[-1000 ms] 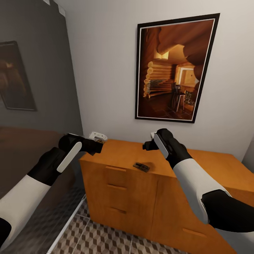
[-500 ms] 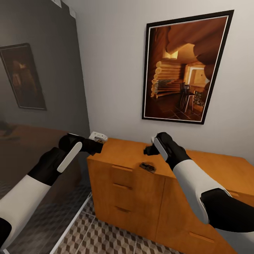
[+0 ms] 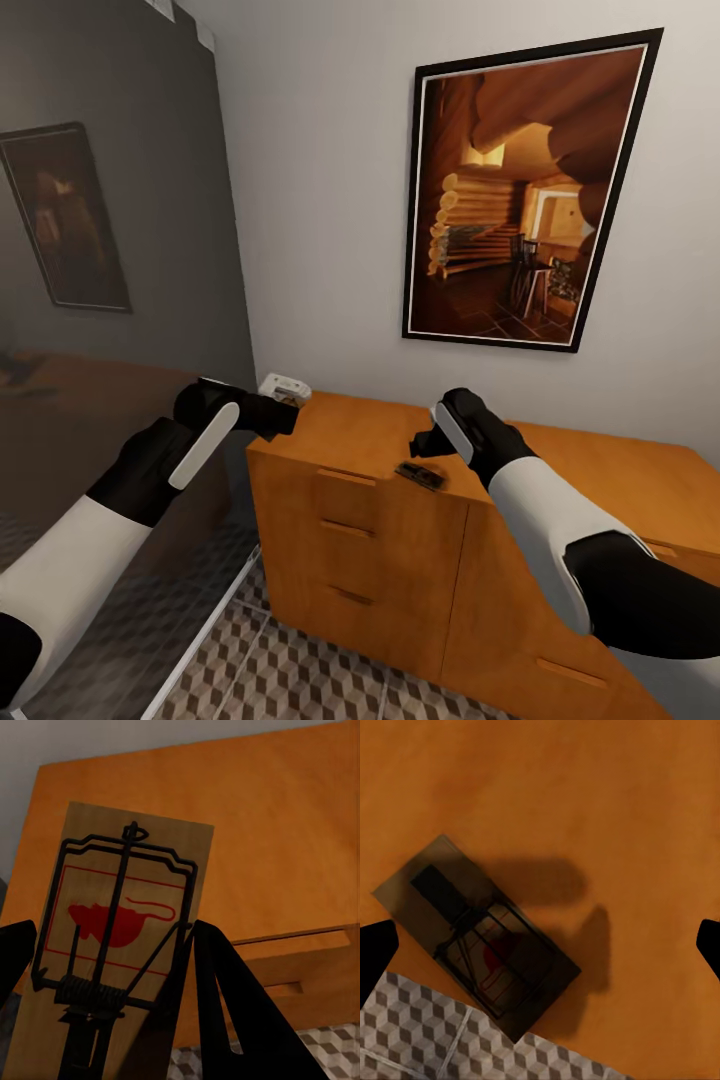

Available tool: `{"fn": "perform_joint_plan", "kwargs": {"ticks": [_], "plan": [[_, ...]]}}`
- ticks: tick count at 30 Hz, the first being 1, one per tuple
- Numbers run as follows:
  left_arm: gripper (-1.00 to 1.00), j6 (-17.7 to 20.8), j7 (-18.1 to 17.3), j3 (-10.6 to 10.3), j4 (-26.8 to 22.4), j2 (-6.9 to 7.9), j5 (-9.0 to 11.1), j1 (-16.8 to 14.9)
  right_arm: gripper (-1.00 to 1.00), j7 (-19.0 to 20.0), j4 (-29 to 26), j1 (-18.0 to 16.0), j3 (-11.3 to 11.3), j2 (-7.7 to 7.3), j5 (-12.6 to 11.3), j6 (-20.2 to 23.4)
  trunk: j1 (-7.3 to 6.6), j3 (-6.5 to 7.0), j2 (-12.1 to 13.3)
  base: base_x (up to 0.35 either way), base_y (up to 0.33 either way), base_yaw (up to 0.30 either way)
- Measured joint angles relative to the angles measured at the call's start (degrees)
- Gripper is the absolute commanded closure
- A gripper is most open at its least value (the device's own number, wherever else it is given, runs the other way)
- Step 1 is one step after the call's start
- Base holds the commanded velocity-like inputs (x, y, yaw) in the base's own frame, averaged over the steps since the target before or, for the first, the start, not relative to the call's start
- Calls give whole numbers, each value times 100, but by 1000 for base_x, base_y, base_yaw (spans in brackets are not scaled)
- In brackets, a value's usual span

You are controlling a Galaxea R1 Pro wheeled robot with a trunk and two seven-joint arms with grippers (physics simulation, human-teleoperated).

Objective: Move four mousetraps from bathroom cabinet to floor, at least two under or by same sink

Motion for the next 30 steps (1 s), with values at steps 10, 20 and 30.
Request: {"fn": "perform_joint_plan", "kwargs": {"ticks": [10, 20, 30], "plan": [[100, 0, 0, -6, 0, -9, -2, 0, -100, -2, 10, 0, 3, 66, 7, 0, 0, 0, 0, 0, 0, 0], [100, 0, -1, -9, 0, -17, 2, 1, -100, 0, -19, 0, 20, 105, 7, 0, 0, 0, 0, 0, 0, 0], [100, 0, 0, -17, 9, -83, 7, 0, -100, 330, -38, 1, 812, 148, 3, -1, 0, 0, 0, 0, 0, 0]]}}
